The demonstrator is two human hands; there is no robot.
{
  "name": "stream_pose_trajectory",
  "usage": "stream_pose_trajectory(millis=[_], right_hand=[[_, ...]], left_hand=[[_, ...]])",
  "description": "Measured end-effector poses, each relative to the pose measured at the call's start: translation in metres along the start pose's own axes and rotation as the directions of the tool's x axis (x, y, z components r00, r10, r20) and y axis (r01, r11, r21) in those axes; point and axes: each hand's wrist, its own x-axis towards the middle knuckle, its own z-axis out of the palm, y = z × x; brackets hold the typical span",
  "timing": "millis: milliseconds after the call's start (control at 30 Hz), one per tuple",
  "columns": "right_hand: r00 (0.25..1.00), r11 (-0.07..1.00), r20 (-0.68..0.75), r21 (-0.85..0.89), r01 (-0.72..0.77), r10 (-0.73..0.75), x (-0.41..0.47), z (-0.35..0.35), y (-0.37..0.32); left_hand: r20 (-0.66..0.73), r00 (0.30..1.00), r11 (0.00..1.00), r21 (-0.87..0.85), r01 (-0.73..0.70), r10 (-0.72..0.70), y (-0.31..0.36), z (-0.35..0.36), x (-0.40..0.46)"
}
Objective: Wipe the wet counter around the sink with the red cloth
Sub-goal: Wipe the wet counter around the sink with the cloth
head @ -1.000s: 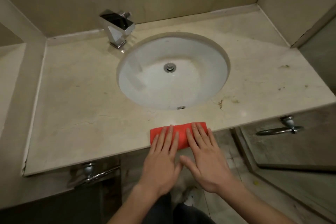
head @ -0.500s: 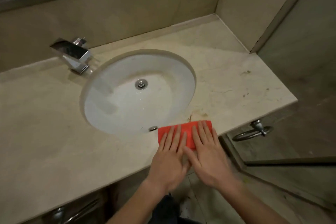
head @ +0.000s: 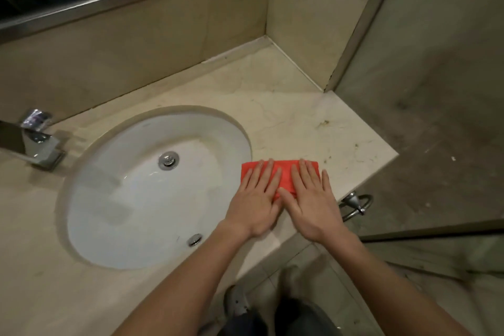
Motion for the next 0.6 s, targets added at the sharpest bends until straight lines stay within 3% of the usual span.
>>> stream_pose_trajectory(millis=[233,367,600], right_hand=[[0.995,0.995,0.008,-0.013,0.095,-0.095,-0.002,-0.007,0.029],[0.992,0.993,0.044,-0.002,0.118,-0.118,-0.034,-0.005,0.052],[0.995,0.995,-0.030,0.018,0.097,-0.096,0.075,-0.038,0.083]], left_hand=[[0.026,0.999,0.998,-0.052,-0.024,0.025,0.015,-0.003,-0.001],[0.061,0.997,0.988,-0.143,0.056,-0.047,0.045,0.008,-0.020],[-0.048,0.988,0.986,-0.090,0.142,-0.146,0.034,-0.019,0.103]])
